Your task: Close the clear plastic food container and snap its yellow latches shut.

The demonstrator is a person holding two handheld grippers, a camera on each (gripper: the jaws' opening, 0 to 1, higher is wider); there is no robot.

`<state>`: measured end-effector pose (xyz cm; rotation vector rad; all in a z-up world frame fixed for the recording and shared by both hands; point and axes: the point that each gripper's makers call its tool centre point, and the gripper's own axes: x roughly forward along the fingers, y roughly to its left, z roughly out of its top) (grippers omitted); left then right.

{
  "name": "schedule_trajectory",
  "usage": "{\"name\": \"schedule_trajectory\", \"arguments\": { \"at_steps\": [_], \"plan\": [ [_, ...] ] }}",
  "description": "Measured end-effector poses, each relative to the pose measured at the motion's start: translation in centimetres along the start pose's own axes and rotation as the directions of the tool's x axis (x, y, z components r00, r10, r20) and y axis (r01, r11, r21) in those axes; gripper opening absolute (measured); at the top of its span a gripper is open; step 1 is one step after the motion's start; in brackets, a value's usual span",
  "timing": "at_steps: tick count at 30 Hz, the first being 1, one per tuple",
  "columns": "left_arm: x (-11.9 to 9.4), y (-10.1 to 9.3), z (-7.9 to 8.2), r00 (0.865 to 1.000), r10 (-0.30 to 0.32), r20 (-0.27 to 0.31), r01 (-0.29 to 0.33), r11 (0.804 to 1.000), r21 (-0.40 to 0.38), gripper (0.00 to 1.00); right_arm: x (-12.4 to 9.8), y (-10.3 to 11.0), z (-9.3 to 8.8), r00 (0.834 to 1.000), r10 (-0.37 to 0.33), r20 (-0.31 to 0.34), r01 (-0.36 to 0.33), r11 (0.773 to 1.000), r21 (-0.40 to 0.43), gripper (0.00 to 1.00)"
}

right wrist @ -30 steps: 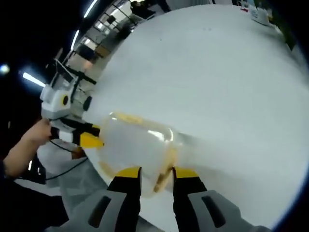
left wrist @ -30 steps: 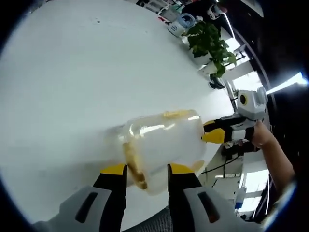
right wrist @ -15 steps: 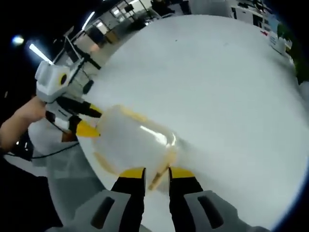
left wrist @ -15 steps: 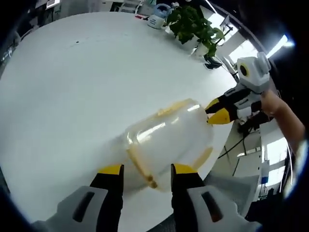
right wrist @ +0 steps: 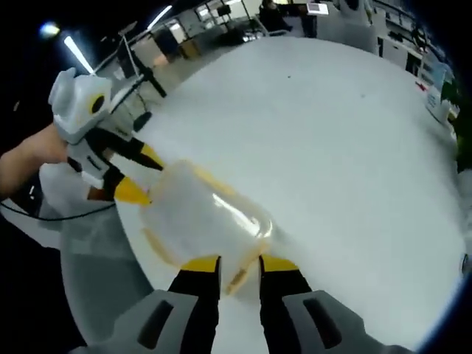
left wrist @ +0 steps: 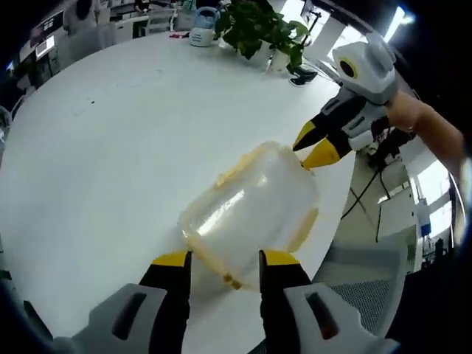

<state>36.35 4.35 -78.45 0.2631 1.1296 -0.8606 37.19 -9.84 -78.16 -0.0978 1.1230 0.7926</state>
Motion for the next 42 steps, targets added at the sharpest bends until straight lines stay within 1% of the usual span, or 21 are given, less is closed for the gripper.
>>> {"name": "schedule_trajectory", "arguments": {
  "at_steps": [3, 6, 11, 15, 19, 21, 23, 24, 26, 27, 28, 29, 33, 37, 39, 41, 42],
  "plan": [
    [-0.3, 0.1, 0.4, 1.000, 0.020, 0.012, -0.020, 1.000, 0.019, 0.36, -0.4, 0.2, 0.4, 1.000, -0.006, 0.013, 0.006, 1.000, -0.013, 0.17],
    [-0.7, 0.2, 1.2, 0.999, 0.032, 0.027, -0.034, 0.997, 0.066, 0.36, -0.5, 0.0, 0.6, 1.000, -0.006, 0.011, 0.007, 0.999, -0.044, 0.17],
    [-0.9, 0.5, 1.3, 0.999, 0.041, 0.022, -0.043, 0.993, 0.107, 0.34, -0.5, 0.0, 1.0, 1.000, -0.001, 0.020, 0.002, 0.997, -0.077, 0.18],
    [-0.9, -0.2, 1.6, 0.999, 0.016, 0.034, -0.021, 0.986, 0.166, 0.25, -0.3, 0.5, 1.1, 1.000, 0.009, 0.014, -0.007, 0.990, -0.138, 0.18],
    [-0.9, -0.7, 2.1, 0.999, 0.002, 0.042, -0.010, 0.985, 0.170, 0.26, 0.0, 1.1, 1.4, 0.999, 0.031, 0.011, -0.029, 0.984, -0.178, 0.18],
    [-0.8, -1.1, 2.4, 0.999, -0.013, 0.051, 0.003, 0.982, 0.190, 0.26, 0.2, 1.3, 1.6, 0.999, 0.040, 0.010, -0.037, 0.975, -0.217, 0.18],
    [-0.6, -1.4, 2.4, 0.999, -0.017, 0.048, 0.008, 0.981, 0.195, 0.27, 0.3, 1.6, 1.8, 0.999, 0.043, 0.007, -0.041, 0.971, -0.237, 0.18],
    [-0.6, -1.9, 2.5, 0.998, -0.038, 0.050, 0.026, 0.974, 0.227, 0.26, 0.4, 1.7, 2.0, 0.999, 0.052, 0.014, -0.046, 0.963, -0.264, 0.18],
    [-0.4, -2.2, 2.5, 0.998, -0.042, 0.050, 0.028, 0.967, 0.253, 0.25, 0.6, 2.0, 2.2, 0.998, 0.061, 0.012, -0.055, 0.954, -0.294, 0.17],
    [-0.3, -2.6, 2.8, 0.997, -0.055, 0.060, 0.033, 0.950, 0.312, 0.24, 0.7, 2.2, 2.4, 0.997, 0.070, 0.012, -0.063, 0.948, -0.312, 0.16],
    [-0.3, -2.7, 2.7, 0.997, -0.052, 0.055, 0.031, 0.947, 0.319, 0.24, 0.8, 2.2, 2.4, 0.997, 0.071, 0.011, -0.064, 0.947, -0.315, 0.16],
    [-0.2, -2.8, 2.5, 0.998, -0.045, 0.047, 0.029, 0.949, 0.313, 0.24, 0.9, 2.4, 2.4, 0.997, 0.072, 0.008, -0.065, 0.943, -0.325, 0.16],
    [0.1, -3.1, 2.6, 0.997, -0.062, 0.050, 0.043, 0.946, 0.321, 0.22, 1.1, 2.8, 2.7, 0.995, 0.101, 0.015, -0.090, 0.937, -0.339, 0.16],
    [0.2, -3.6, 2.9, 0.995, -0.082, 0.056, 0.060, 0.944, 0.324, 0.22, 1.1, 3.0, 3.1, 0.994, 0.107, 0.022, -0.093, 0.929, -0.358, 0.15],
    [0.2, -4.2, 3.1, 0.993, -0.104, 0.064, 0.074, 0.931, 0.358, 0.22, 1.2, 3.0, 3.2, 0.994, 0.109, 0.020, -0.094, 0.921, -0.378, 0.13],
    [0.4, -4.2, 2.9, 0.994, -0.096, 0.051, 0.069, 0.920, 0.385, 0.22, 1.3, 3.2, 3.1, 0.993, 0.114, 0.010, -0.100, 0.908, -0.408, 0.12],
    [0.5, -4.3, 2.9, 0.994, -0.101, 0.051, 0.072, 0.909, 0.412, 0.22, 1.5, 3.2, 3.1, 0.994, 0.112, 0.007, -0.099, 0.905, -0.414, 0.12]
  ]
}}
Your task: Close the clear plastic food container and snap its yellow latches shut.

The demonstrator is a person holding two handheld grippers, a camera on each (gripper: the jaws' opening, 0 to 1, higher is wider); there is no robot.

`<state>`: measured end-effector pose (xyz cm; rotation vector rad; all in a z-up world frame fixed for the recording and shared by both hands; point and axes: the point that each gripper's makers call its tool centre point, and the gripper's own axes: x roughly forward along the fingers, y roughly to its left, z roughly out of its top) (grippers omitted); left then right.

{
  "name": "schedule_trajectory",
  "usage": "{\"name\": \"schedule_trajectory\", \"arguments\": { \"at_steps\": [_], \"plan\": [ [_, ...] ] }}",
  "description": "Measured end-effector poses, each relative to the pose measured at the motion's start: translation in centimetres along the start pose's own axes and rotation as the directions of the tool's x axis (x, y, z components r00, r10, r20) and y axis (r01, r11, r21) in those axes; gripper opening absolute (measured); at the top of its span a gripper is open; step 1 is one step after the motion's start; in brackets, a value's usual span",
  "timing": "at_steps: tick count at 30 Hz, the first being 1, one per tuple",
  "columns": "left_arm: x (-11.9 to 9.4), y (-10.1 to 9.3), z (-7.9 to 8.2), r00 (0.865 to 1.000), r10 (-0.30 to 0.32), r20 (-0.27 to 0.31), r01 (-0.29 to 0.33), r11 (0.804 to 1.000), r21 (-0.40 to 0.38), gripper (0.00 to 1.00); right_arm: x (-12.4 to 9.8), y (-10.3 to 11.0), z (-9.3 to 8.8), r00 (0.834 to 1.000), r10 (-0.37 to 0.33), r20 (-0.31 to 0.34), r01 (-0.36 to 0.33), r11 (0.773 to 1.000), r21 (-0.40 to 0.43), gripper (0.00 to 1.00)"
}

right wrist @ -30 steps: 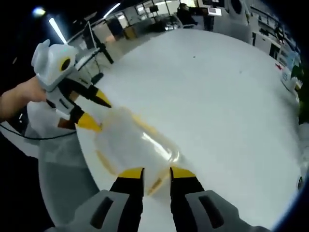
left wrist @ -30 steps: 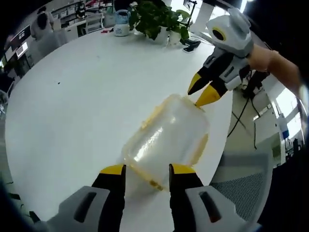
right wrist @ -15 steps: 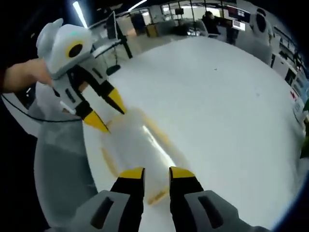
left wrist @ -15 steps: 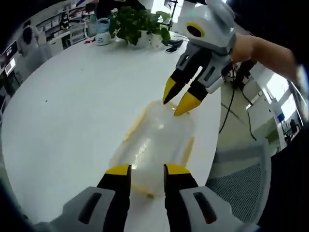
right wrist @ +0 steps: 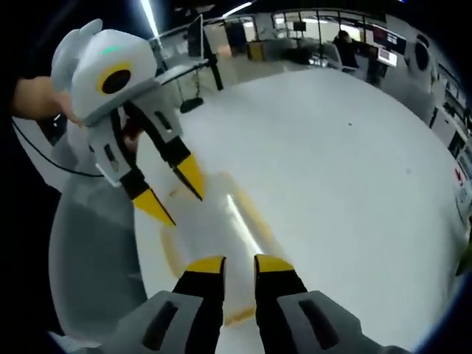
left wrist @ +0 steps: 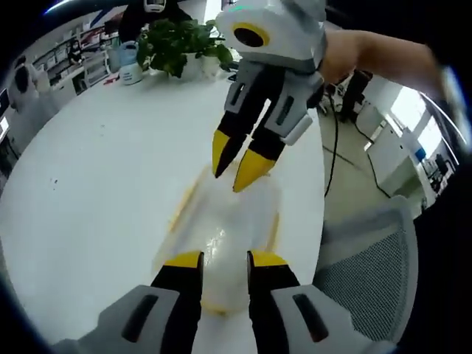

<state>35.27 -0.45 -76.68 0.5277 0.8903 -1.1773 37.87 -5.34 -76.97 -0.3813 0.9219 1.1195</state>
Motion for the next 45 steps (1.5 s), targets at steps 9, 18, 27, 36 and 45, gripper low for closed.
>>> {"name": "schedule_trajectory", "arguments": {
  "at_steps": [9, 18, 27, 36, 45],
  "plan": [
    [0.9, -1.0, -0.1, 1.000, -0.016, -0.008, 0.016, 0.998, 0.055, 0.22, 1.0, 0.6, 0.9, 1.000, 0.020, 0.001, -0.020, 0.998, -0.056, 0.12],
    [0.9, -1.0, 0.6, 1.000, -0.009, 0.024, 0.008, 0.999, 0.034, 0.13, 1.3, 0.3, 1.0, 1.000, 0.012, -0.006, -0.012, 0.998, -0.068, 0.12],
    [1.6, -1.9, -0.1, 0.999, -0.032, -0.011, 0.033, 0.996, 0.083, 0.14, 1.8, 0.2, 1.2, 1.000, 0.013, -0.009, -0.014, 0.995, -0.096, 0.11],
    [1.7, -3.0, -0.4, 1.000, -0.016, -0.019, 0.018, 0.991, 0.132, 0.28, 1.9, -0.8, 1.9, 1.000, -0.023, 0.013, 0.024, 0.998, -0.064, 0.22],
    [1.7, -2.6, -0.7, 0.998, 0.045, -0.032, -0.038, 0.981, 0.191, 0.39, 2.4, -1.2, 2.1, 1.000, -0.026, 0.003, 0.026, 0.999, -0.043, 0.27]
  ]
}}
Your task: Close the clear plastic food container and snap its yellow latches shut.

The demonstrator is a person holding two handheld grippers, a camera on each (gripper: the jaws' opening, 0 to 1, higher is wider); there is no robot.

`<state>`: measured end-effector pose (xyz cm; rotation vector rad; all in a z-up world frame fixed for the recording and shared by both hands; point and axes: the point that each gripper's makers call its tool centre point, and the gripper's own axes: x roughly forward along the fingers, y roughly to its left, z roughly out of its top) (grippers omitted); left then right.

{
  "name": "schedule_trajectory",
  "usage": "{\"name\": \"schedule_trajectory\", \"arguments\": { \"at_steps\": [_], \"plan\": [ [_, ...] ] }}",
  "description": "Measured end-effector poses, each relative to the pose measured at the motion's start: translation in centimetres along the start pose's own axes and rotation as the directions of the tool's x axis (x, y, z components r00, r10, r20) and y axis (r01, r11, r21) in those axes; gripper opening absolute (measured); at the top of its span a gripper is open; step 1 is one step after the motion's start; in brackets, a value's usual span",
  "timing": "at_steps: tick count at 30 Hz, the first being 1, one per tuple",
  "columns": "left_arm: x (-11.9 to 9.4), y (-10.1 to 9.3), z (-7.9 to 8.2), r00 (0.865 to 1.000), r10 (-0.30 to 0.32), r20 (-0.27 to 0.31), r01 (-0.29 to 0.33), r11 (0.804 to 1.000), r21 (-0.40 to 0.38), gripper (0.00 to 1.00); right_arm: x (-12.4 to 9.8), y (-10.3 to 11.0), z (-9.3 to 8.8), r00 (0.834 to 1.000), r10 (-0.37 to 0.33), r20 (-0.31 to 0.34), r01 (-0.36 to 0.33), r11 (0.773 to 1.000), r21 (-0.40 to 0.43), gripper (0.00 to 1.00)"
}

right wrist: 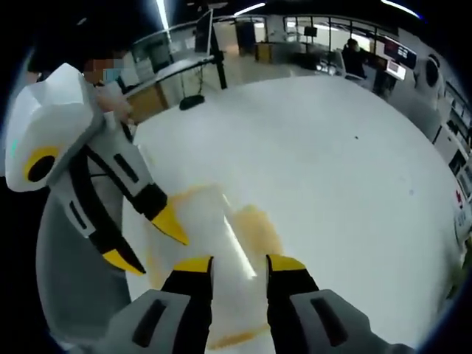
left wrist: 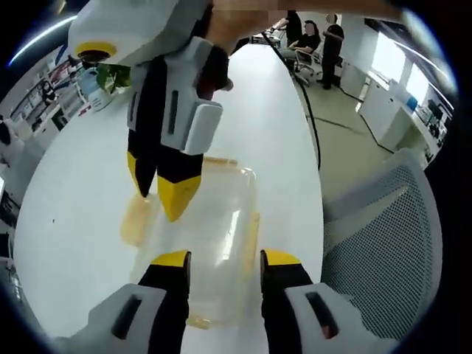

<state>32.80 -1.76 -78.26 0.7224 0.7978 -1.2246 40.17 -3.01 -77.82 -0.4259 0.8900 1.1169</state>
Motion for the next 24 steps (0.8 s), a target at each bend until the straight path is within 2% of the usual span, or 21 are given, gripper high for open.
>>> {"name": "schedule_trajectory", "arguments": {
  "at_steps": [3, 8, 13, 19, 24],
  "plan": [
    [0.02, 0.00, 0.00, 1.000, 0.005, 0.005, -0.005, 1.000, 0.003, 0.39, 0.29, -0.14, -0.05, 1.000, 0.013, -0.007, -0.013, 0.998, 0.063, 0.32],
    [0.06, 0.03, -0.01, 1.000, 0.013, 0.000, -0.013, 1.000, 0.012, 0.39, 0.51, 0.18, -0.33, 0.999, 0.032, -0.022, -0.030, 0.997, 0.071, 0.34],
    [0.09, 0.10, -0.01, 1.000, 0.021, -0.001, -0.021, 1.000, 0.019, 0.38, 0.65, 0.19, -0.18, 0.998, 0.053, -0.022, -0.052, 0.998, 0.046, 0.39],
    [0.13, 0.07, 0.02, 0.999, 0.032, -0.006, -0.032, 0.999, 0.033, 0.39, 0.81, 0.12, -0.04, 0.997, 0.074, -0.029, -0.073, 0.997, 0.036, 0.39],
    [0.25, 0.23, 0.14, 0.999, 0.043, -0.008, -0.043, 0.999, 0.032, 0.39, 0.95, 0.39, -0.61, 0.994, 0.091, -0.057, -0.090, 0.996, 0.013, 0.38]
  ]
}}
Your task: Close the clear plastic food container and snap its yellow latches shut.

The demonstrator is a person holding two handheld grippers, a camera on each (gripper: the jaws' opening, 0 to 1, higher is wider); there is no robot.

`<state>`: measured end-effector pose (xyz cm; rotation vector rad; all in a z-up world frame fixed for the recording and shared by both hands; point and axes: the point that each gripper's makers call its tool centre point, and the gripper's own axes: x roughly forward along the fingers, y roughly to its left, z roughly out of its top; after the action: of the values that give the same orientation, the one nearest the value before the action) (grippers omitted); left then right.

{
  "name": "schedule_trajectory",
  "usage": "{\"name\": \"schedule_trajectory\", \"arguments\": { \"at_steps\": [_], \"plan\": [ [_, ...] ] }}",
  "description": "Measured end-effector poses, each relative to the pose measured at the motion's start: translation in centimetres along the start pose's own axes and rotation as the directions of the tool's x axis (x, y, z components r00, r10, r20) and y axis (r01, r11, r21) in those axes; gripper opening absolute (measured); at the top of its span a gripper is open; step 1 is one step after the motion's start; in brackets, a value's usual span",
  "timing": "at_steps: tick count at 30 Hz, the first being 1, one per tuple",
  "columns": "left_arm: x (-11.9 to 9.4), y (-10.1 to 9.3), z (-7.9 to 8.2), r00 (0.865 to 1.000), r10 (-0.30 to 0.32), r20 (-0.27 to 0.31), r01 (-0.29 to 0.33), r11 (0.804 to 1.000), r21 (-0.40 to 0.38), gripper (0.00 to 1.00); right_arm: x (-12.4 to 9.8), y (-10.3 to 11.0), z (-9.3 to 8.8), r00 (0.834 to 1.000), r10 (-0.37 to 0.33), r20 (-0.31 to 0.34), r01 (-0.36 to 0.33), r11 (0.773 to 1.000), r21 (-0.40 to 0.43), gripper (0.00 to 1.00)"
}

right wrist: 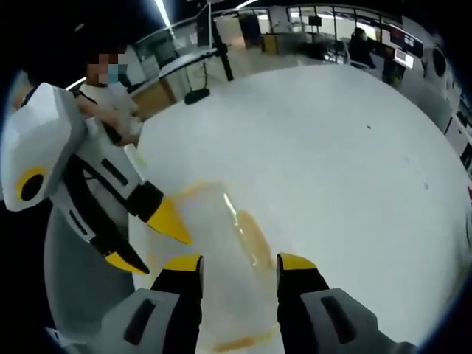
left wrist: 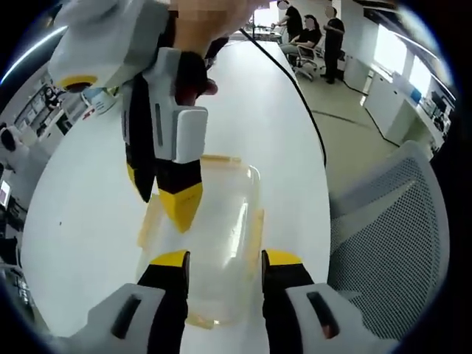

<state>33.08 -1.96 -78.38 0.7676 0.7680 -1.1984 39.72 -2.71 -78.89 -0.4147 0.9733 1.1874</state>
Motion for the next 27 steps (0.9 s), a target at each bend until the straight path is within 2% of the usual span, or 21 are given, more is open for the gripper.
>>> {"name": "schedule_trajectory", "arguments": {
  "at_steps": [9, 14, 22, 27],
  "plan": [
    [0.3, 0.1, 0.1, 1.000, 0.019, 0.003, -0.019, 1.000, 0.023, 0.41, 0.5, -0.3, -0.1, 0.999, 0.045, -0.010, -0.044, 0.999, 0.016, 0.41],
    [0.5, -0.3, 0.0, 0.999, 0.037, 0.000, -0.037, 0.998, 0.055, 0.45, 0.9, 0.1, 0.2, 0.995, 0.088, -0.035, -0.088, 0.996, -0.003, 0.40],
    [0.7, 0.1, 0.1, 0.997, 0.075, 0.000, -0.075, 0.997, 0.006, 0.43, 1.3, 0.3, 0.3, 0.989, 0.135, -0.059, -0.136, 0.991, -0.008, 0.40],
    [0.7, 0.0, 0.1, 0.996, 0.091, -0.001, -0.091, 0.996, 0.009, 0.42, 1.5, 0.3, 0.2, 0.984, 0.166, -0.068, -0.167, 0.986, 0.000, 0.41]
  ]
}}
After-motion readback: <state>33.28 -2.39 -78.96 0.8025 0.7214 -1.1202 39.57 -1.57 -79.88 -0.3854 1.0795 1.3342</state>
